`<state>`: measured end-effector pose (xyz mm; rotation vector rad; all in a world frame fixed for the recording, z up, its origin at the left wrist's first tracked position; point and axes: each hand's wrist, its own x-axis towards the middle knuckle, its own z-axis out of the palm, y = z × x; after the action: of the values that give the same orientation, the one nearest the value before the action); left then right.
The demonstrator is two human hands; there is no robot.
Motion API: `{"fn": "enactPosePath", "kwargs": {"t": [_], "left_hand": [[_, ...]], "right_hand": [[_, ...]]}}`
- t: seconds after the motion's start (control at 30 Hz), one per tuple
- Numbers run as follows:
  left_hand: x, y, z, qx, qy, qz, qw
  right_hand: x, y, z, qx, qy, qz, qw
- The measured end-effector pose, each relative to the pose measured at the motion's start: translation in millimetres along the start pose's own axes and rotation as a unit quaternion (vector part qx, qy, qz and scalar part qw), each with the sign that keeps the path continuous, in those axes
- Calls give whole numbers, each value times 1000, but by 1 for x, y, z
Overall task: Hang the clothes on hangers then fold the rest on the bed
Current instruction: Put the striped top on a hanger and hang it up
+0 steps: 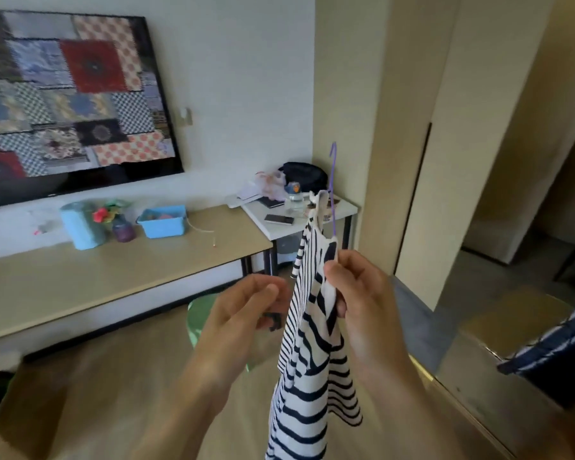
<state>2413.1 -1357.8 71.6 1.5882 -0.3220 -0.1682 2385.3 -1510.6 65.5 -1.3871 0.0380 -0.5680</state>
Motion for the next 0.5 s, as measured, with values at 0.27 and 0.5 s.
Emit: {"fn": "enactPosePath", "kwargs": {"t": [0.27, 0.5], "left_hand": [[176, -11, 53, -2, -87, -2, 996], [321, -33, 104, -29, -196, 0, 980]], "right_hand": [[142, 39, -32, -2, 100, -12, 995], [253, 71, -75, -61, 187, -50, 979]]}}
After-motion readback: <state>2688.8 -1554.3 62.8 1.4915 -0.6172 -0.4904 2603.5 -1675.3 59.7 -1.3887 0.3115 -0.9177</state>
